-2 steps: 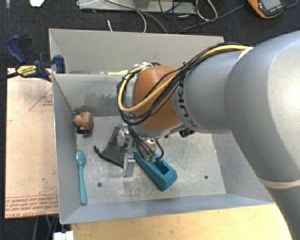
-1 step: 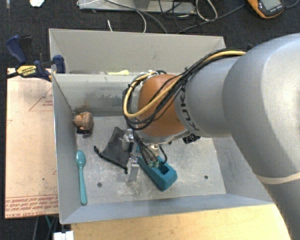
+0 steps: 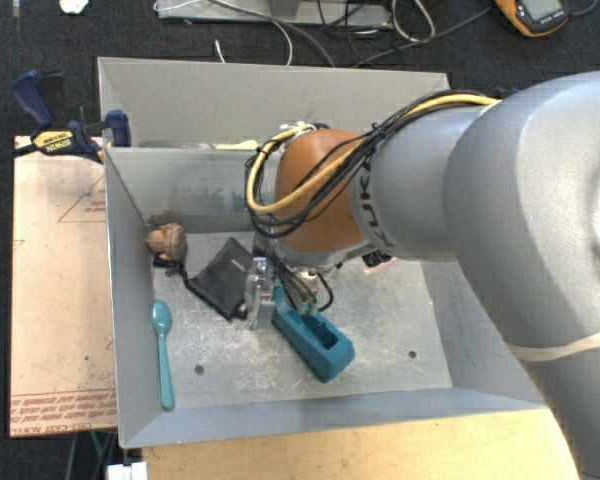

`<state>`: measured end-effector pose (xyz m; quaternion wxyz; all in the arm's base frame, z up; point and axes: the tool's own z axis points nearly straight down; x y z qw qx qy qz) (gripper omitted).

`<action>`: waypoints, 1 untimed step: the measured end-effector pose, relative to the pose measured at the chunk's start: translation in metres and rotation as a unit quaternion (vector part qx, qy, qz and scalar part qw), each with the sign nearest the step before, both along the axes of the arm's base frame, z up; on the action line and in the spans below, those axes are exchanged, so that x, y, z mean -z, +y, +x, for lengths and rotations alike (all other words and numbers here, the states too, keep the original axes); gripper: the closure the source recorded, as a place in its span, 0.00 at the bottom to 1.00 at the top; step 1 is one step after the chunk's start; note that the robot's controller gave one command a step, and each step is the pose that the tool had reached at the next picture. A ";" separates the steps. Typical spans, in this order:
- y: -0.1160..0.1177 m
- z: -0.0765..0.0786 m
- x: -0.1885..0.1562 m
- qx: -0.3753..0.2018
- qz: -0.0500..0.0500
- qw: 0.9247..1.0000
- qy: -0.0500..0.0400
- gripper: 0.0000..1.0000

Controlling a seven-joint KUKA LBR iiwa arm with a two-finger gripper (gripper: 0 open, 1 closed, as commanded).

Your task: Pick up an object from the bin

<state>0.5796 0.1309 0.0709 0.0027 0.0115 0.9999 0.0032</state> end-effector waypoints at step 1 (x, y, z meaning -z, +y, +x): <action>0.000 0.000 0.000 0.000 0.000 1.000 0.000 1.00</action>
Offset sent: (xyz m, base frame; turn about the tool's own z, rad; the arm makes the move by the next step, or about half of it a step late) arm 0.0069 0.0014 0.0871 -0.0605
